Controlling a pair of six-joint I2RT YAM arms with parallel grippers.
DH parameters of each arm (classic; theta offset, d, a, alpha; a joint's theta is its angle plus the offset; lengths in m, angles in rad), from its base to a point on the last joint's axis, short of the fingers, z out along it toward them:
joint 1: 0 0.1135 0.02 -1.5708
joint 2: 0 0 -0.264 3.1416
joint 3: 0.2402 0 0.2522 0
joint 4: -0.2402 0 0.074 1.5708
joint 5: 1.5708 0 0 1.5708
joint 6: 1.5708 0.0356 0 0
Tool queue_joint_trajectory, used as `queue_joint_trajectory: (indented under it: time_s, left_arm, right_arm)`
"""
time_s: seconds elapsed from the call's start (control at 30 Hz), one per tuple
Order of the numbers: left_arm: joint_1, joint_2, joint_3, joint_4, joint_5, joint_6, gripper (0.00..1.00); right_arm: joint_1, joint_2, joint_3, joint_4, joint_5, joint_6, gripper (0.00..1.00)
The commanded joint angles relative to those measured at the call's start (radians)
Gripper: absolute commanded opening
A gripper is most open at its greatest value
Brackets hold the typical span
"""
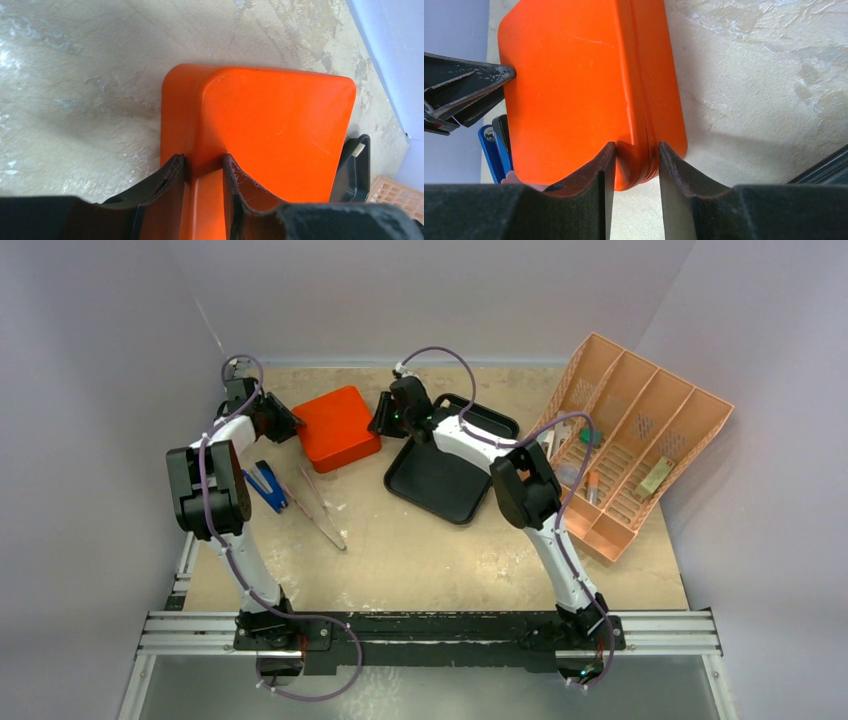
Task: Pack the chocolate
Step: Close the box lid on the packing box.
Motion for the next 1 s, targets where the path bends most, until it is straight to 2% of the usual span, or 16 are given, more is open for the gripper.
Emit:
queue_joint_trajectory:
  time_s: [0.0,0.1,0.23,0.43,0.5,0.6,0.73,0.8,0.97]
  left_arm:
    - [-0.025,0.055,0.037,-0.034,0.094,-0.026,0.26]
    - [-0.025,0.044,0.06,-0.086,0.042,-0.014,0.28]
    - [-0.02,0.01,0.104,-0.115,-0.009,-0.008,0.41]
    - [-0.02,-0.019,0.165,-0.149,-0.03,-0.008,0.46]
    - [-0.03,-0.038,0.171,-0.152,-0.077,0.012,0.46]
    - [-0.037,-0.069,0.164,-0.123,-0.125,0.0,0.38]
    - [-0.036,-0.065,0.167,-0.002,-0.074,-0.057,0.12]
    - [-0.045,-0.04,0.187,0.062,-0.033,-0.081,0.02]
    - [-0.087,0.037,0.217,0.172,-0.021,-0.11,0.0]
  right_arm:
    - [-0.007,0.052,-0.002,-0.142,-0.021,-0.03,0.32]
    - [-0.006,0.054,-0.042,-0.112,-0.027,-0.009,0.24]
    - [-0.006,0.04,-0.088,-0.09,-0.051,0.012,0.18]
    - [-0.007,0.012,-0.134,-0.082,-0.046,0.041,0.13]
    - [-0.006,0.013,-0.14,-0.073,-0.048,0.043,0.12]
    - [-0.006,0.021,-0.142,-0.049,-0.054,0.043,0.12]
    - [-0.008,0.037,-0.109,-0.065,-0.075,0.038,0.13]
    - [-0.008,0.04,-0.095,-0.066,-0.076,0.035,0.13]
    - [-0.008,0.037,-0.076,-0.065,-0.079,0.031,0.14]
